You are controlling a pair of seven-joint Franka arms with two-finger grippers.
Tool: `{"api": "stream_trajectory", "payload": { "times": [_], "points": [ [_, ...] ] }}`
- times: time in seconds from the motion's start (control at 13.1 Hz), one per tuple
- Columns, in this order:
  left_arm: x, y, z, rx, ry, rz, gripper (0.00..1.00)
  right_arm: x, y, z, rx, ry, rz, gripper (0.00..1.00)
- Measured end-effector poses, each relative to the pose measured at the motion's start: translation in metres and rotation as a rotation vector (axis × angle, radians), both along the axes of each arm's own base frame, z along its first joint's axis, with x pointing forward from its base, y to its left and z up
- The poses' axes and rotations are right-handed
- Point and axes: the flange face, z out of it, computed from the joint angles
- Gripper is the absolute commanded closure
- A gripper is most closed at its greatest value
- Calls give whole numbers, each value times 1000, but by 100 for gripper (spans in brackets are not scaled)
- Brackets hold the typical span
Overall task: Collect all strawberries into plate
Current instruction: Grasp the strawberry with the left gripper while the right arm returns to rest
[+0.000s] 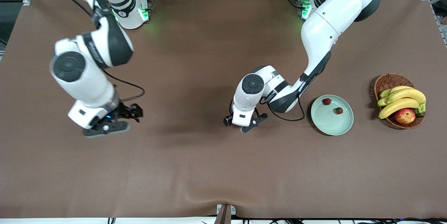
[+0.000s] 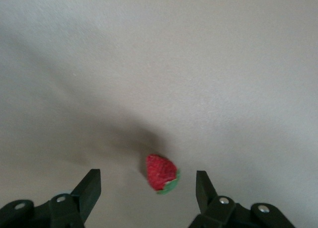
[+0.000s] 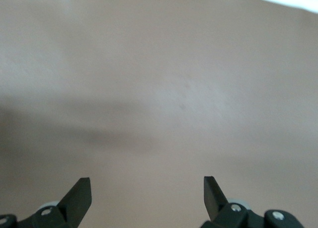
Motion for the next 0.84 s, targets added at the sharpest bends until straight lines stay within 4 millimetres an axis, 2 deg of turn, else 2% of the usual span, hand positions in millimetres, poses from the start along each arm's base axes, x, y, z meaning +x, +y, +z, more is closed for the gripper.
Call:
{"api": "stream_trajectory", "payload": {
  "times": [0.3, 0.46, 0.68, 0.76, 0.84],
  "points": [
    [-3, -5, -15, -20, 12, 31, 16, -17, -94, 34, 49, 100, -47, 0],
    [-4, -4, -24, -6, 12, 30, 17, -29, -130, 54, 46, 129, -80, 0],
    [-8, -8, -33, 5, 1, 20, 33, -54, -174, 95, 44, 153, -123, 0],
    [-9, -10, -35, 3, 4, 22, 44, -63, -188, 105, 43, 166, -146, 0],
    [-9, -10, -34, -1, 10, 28, 64, -73, -201, 114, 44, 187, -170, 0]
  ]
}}
